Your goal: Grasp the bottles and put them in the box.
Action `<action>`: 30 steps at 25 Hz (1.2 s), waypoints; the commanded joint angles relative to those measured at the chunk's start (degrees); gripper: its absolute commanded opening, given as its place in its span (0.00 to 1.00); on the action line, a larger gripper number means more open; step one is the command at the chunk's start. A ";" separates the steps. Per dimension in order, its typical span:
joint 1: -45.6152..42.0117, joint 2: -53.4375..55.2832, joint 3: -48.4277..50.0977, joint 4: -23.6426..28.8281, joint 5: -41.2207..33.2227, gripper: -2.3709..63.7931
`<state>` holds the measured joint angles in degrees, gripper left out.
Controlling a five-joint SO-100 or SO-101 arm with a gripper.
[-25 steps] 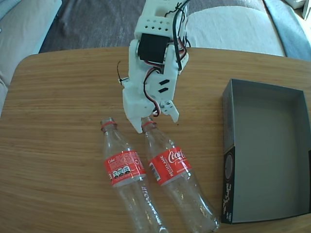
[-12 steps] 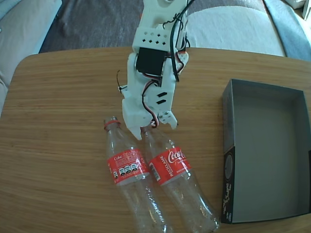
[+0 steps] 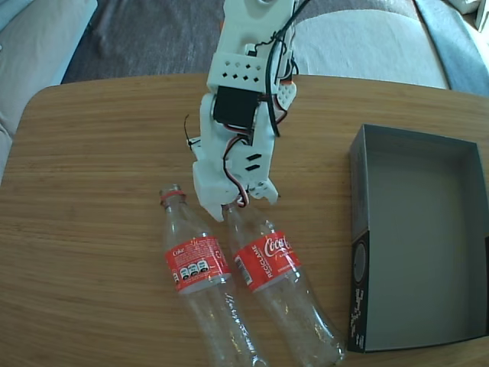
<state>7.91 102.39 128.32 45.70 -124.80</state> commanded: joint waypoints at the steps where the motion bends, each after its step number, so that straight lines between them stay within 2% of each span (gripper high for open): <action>1: -0.09 0.35 0.44 -1.49 0.26 0.67; 4: -0.09 0.53 2.11 -3.87 0.26 0.67; 13: 0.26 0.35 1.58 -4.04 0.26 0.66; 21: 0.00 0.35 1.49 -3.69 0.26 0.43; 30: -0.18 0.62 1.49 -3.34 0.26 0.41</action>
<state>7.91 102.39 131.04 42.10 -124.80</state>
